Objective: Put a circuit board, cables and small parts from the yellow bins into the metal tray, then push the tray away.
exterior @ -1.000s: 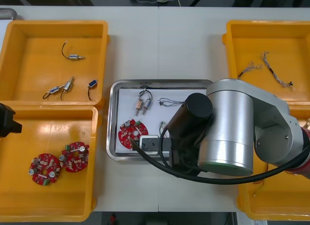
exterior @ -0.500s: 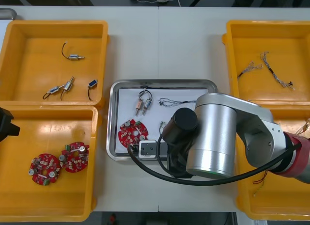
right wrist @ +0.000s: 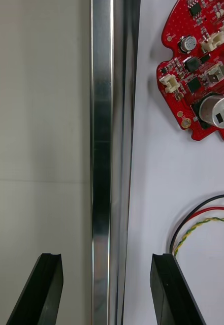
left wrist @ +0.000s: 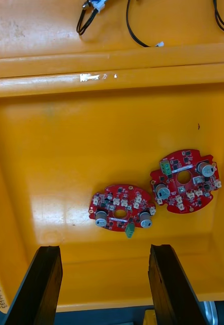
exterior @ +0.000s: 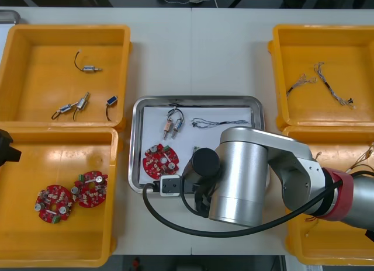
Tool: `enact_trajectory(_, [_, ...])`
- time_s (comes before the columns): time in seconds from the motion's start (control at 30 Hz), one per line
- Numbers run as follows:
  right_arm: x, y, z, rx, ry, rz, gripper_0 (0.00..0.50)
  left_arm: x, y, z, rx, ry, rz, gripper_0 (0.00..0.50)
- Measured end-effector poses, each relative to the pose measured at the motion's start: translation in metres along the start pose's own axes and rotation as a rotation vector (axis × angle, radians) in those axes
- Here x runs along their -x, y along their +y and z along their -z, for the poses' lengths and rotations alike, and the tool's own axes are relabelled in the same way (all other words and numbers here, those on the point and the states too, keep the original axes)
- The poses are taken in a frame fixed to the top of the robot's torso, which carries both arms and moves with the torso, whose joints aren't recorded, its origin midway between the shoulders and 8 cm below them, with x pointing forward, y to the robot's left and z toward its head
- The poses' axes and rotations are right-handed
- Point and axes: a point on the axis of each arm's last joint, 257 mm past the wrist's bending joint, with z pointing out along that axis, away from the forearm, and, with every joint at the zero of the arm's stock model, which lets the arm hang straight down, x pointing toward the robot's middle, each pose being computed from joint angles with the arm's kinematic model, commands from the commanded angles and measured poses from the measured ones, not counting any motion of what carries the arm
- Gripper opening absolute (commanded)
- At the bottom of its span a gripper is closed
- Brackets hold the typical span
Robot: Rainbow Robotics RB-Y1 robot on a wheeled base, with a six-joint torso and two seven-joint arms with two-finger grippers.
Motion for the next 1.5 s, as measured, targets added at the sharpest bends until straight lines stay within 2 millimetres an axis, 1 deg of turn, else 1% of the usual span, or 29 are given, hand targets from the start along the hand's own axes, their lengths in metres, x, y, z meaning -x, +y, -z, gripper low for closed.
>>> enact_trajectory(0.27, [-0.003, -0.001, -0.018, -0.010, 0.010, 0.000, 0.500, 0.004, 0.010, 0.000, 0.001, 0.002, 0.041, 0.500])
enact_trajectory(0.4, [-0.004, -0.001, -0.019, -0.009, 0.013, 0.000, 0.500, 0.007, 0.014, -0.002, -0.002, 0.006, 0.059, 0.500])
enact_trajectory(0.6, [-0.004, -0.002, -0.019, -0.016, 0.016, 0.001, 0.500, 0.010, 0.013, 0.000, -0.004, -0.002, 0.058, 0.500])
enact_trajectory(0.63, [-0.005, -0.003, -0.019, -0.018, 0.017, 0.001, 0.488, 0.011, 0.013, 0.000, -0.004, -0.002, 0.058, 0.500])
enact_trajectory(0.8, [-0.006, -0.003, -0.023, -0.017, 0.020, -0.003, 0.477, 0.011, 0.013, 0.000, -0.003, -0.003, 0.058, 0.500])
enact_trajectory(0.83, [-0.006, -0.004, -0.023, -0.017, 0.020, -0.004, 0.407, 0.011, 0.013, 0.000, -0.003, -0.003, 0.058, 0.500])
enact_trajectory(0.87, [-0.006, -0.004, -0.024, -0.018, 0.021, -0.005, 0.407, 0.011, 0.013, 0.000, -0.003, -0.003, 0.058, 0.500])
enact_trajectory(0.9, [-0.006, -0.004, -0.024, -0.019, 0.022, -0.005, 0.168, 0.011, 0.013, 0.000, -0.003, -0.003, 0.058, 0.500])
enact_trajectory(0.93, [-0.006, -0.004, -0.024, -0.020, 0.022, -0.005, 0.068, 0.011, 0.013, 0.000, -0.003, -0.003, 0.058, 0.500])
enact_trajectory(0.97, [-0.006, -0.004, -0.024, -0.020, 0.022, -0.005, 0.068, 0.011, 0.013, 0.000, -0.003, -0.003, 0.058, 0.500])
enact_trajectory(1.0, [-0.006, -0.004, -0.024, -0.020, 0.022, -0.005, 0.024, 0.011, 0.013, 0.000, -0.003, -0.003, 0.058, 0.500])
enact_trajectory(1.07, [-0.006, -0.004, -0.024, -0.020, 0.022, -0.005, 0.000, 0.011, 0.013, 0.000, -0.003, -0.003, 0.058, 0.500])
enact_trajectory(1.27, [-0.004, -0.008, -0.023, -0.037, 0.020, -0.003, 0.000, 0.011, 0.013, 0.000, -0.003, -0.003, 0.059, 0.500])
enact_trajectory(1.5, [-0.005, -0.023, -0.022, -0.094, 0.028, 0.000, 0.000, 0.011, 0.013, 0.000, -0.003, -0.003, 0.059, 0.500])
